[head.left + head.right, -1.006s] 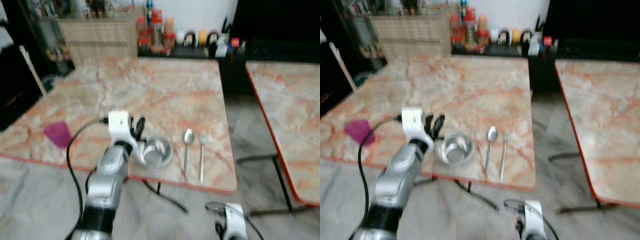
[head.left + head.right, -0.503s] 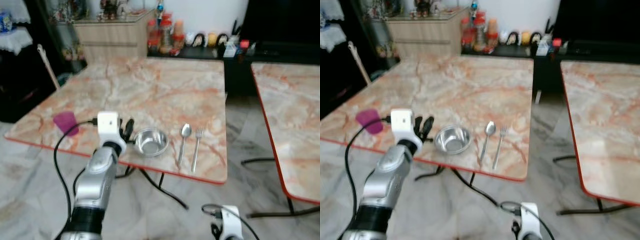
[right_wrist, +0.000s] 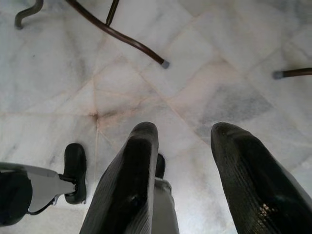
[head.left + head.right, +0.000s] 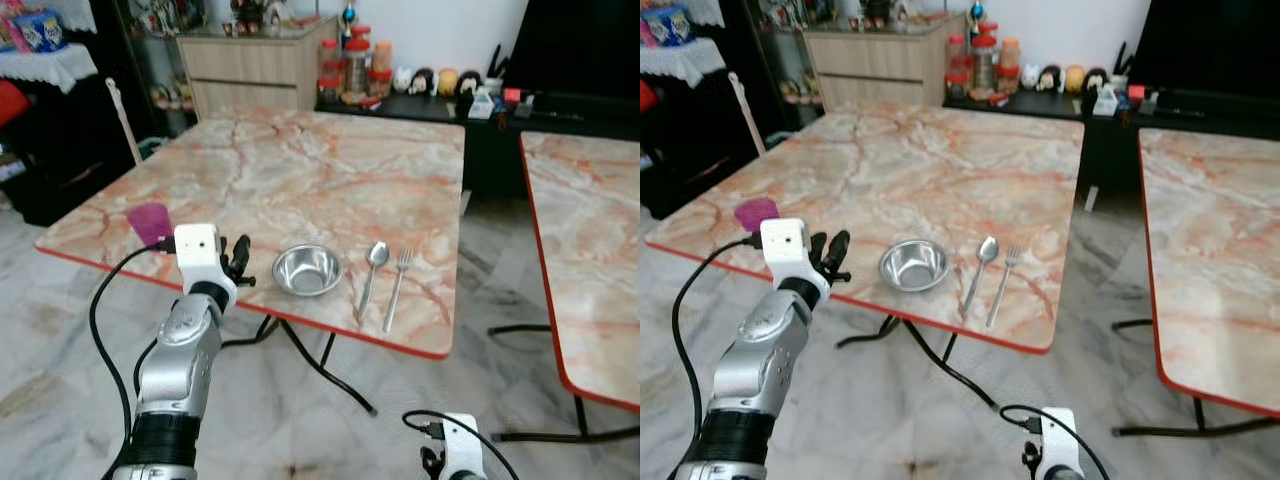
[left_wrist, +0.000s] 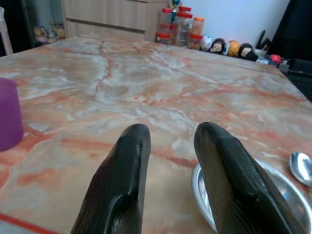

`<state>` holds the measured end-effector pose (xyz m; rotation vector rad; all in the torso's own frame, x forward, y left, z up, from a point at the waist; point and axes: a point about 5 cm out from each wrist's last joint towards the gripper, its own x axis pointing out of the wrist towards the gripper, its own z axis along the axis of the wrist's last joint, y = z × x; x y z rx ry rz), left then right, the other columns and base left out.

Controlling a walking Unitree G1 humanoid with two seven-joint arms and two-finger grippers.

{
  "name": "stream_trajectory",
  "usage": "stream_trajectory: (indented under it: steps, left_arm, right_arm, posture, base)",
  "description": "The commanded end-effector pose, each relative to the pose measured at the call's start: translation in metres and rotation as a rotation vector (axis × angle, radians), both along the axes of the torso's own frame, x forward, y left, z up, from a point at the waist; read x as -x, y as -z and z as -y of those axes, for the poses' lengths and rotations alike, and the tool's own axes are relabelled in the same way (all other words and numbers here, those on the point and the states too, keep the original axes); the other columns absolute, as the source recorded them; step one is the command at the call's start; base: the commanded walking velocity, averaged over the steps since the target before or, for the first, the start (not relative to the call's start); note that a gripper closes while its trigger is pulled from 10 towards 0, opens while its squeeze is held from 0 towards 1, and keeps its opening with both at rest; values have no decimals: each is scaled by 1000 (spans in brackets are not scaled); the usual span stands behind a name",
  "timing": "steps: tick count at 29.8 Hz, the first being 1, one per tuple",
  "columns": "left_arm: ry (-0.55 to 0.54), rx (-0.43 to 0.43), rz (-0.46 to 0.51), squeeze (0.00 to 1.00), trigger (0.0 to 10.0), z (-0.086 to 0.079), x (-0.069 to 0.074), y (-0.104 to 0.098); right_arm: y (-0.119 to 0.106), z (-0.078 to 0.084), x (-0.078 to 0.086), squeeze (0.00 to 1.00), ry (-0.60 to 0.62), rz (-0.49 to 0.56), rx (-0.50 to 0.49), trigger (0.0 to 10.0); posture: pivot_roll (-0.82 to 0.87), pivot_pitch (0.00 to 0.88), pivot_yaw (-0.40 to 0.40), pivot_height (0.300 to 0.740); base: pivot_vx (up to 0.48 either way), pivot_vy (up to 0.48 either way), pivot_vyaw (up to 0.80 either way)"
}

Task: Setting the table

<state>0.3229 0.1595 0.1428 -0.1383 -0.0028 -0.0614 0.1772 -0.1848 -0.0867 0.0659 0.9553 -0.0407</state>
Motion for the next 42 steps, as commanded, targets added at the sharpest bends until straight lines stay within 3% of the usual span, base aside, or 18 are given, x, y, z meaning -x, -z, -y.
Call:
stream_trajectory:
  steps: [1, 20, 30, 32, 33, 35, 38, 42]
  left_arm:
    - [-6, 0, 7, 0, 10000, -2, -2, -4]
    - [-19, 12, 23, 0, 10000, -5, -1, -4]
    - [-23, 6, 7, 0, 10000, -13, 3, -3]
    - [-23, 13, -34, 0, 10000, -20, 6, 3]
    - [-16, 43, -45, 1000, 10000, -22, 8, 5]
    - [-15, 69, -56, 1000, 10000, -27, 12, 6]
    - [-43, 8, -93, 1000, 10000, -39, 13, 12]
    - [-41, 19, -91, 1000, 10000, -46, 14, 10]
  right_arm:
    - [-2, 0, -5, 0, -3, 9, 0, 10000]
    - [-3, -1, -7, 0, 4, 13, -8, 10000]
    - [-3, -3, -7, 0, -8, 6, -10, 10000]
    - [-2, -3, -7, 0, -12, 4, -8, 10000]
    - [-2, -4, -6, 0, -13, 4, -7, 10000]
    - [-2, -3, -6, 0, -11, 4, -7, 10000]
    - [-1, -3, -4, 0, -5, 0, -9, 10000]
    - [-1, -4, -3, 0, -10, -1, -5, 10000]
  posture:
    - [63, 0, -28, 732]
    - [64, 0, -26, 732]
    - [68, 0, -24, 732]
    - [74, 0, -25, 732]
    - [72, 0, -22, 732]
    - [72, 0, -17, 732]
    - [81, 0, -14, 732]
    - [86, 0, -3, 732]
  base:
    - [311, 0, 0]
    - [304, 0, 0]
    - [0, 0, 0]
    - [0, 0, 0]
    - [0, 0, 0]
    - [0, 0, 0]
    - [0, 0, 0]
    - [0, 0, 0]
